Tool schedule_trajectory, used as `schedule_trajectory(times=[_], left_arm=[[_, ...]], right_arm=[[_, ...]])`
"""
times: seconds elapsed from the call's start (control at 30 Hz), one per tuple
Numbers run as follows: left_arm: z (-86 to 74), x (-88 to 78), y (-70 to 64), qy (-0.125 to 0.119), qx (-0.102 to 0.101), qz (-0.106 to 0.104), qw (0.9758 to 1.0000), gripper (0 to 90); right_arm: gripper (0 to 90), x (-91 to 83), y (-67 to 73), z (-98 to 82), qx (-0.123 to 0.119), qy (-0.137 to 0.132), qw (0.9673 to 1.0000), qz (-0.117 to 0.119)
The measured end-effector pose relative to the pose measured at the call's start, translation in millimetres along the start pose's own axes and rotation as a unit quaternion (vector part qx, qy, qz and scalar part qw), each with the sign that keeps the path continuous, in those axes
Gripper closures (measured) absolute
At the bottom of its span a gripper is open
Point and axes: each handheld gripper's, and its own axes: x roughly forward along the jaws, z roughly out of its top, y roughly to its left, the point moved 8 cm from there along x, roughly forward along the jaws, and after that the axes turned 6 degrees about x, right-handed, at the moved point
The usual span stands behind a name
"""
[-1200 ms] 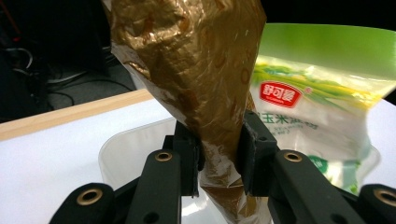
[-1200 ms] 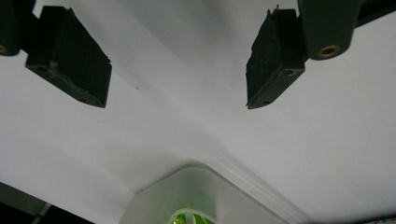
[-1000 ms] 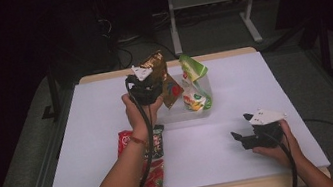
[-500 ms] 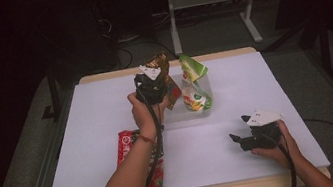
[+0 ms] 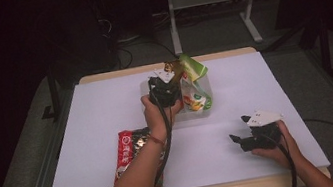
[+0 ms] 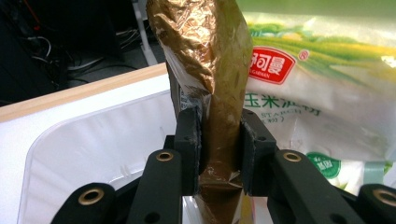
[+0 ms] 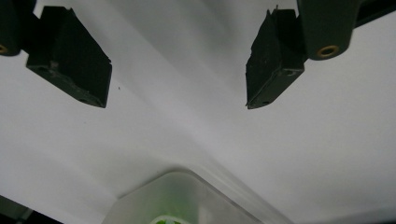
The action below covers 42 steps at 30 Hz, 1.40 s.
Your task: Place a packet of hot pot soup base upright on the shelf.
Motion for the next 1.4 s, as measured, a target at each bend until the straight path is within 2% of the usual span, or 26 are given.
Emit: schedule_trajectory(times=[0.17, 0.3, 0.4, 0.63, 1.07, 1.4], left_arm=[[-5.4, -3.2, -0.4, -0.008, -0.006, -0.023, 0.9997, 71.5], [-12.6, -7.8, -1.4, -0.008, 0.004, -0.037, 0.9993, 71.7], [-20.6, -9.9, -3.4, 0.004, 0.008, -0.054, 0.9985, 71.7], [-28.5, -14.3, -6.1, 0.007, 0.019, -0.071, 0.9973, 71.2], [-31.9, -16.7, -6.4, 0.002, 0.023, -0.083, 0.9963, 68.1], [-25.4, -20.3, -5.4, -0.012, 0.020, -0.089, 0.9958, 66.7]], right_arm=[[22.3, 1.6, 0.3, -0.4, -0.003, 0.003, 1.0000, 0.001], [22.3, 1.2, 0.4, 0.2, -0.003, 0.001, 1.0000, 0.000], [22.2, 1.2, 0.1, -0.4, -0.002, 0.003, 1.0000, 0.000], [22.3, 1.7, 0.6, 0.1, -0.004, 0.003, 1.0000, 0.001], [22.3, 1.8, 0.7, -0.8, -0.005, 0.006, 1.0000, 0.001], [22.3, 1.8, 1.2, -0.5, -0.005, 0.006, 1.0000, 0.001]])
